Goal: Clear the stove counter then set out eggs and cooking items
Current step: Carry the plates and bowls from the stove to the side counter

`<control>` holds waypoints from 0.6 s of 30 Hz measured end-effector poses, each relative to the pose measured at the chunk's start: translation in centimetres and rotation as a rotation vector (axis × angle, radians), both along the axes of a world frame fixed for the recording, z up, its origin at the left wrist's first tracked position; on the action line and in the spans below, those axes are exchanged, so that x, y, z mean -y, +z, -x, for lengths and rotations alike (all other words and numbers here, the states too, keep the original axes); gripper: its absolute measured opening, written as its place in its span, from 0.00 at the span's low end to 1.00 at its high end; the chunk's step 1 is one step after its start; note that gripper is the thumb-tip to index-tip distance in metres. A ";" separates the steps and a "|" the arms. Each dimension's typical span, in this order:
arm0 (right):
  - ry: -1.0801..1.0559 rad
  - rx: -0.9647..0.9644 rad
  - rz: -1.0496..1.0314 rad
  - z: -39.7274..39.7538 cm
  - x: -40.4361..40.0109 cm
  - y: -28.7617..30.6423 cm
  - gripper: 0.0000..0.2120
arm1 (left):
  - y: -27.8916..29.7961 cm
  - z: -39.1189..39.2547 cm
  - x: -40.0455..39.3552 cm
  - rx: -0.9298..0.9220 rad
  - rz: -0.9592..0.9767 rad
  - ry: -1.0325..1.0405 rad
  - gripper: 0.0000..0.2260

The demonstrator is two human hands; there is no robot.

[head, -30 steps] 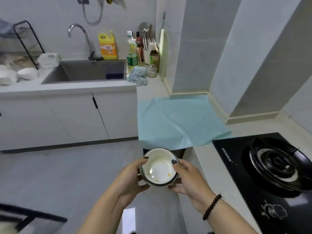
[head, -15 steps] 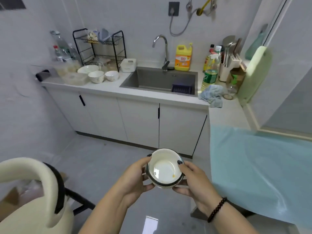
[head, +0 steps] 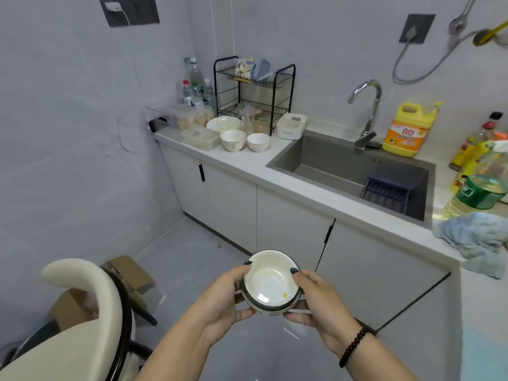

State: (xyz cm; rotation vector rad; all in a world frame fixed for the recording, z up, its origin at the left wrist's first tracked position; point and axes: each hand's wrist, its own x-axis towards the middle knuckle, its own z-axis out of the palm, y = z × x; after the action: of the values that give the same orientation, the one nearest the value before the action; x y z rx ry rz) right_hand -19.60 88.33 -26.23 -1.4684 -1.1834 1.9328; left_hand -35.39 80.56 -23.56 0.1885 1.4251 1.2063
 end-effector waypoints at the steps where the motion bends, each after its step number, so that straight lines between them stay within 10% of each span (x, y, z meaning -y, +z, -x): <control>1: 0.031 -0.004 -0.008 0.9 -2.0 0.3 0.08 | 0.1 0.8 -1.7 -0.001 0.000 0.020 0.10; 18: 0.085 0.003 -0.030 14.5 -24.2 2.0 0.08 | -0.7 14.2 -23.5 0.066 -0.045 0.125 0.05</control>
State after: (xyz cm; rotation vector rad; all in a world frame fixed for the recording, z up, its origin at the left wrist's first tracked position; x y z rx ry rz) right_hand -34.14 112.57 -24.19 -1.4277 -1.2891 1.9603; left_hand -49.60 104.02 -24.22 0.0907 1.3693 1.3355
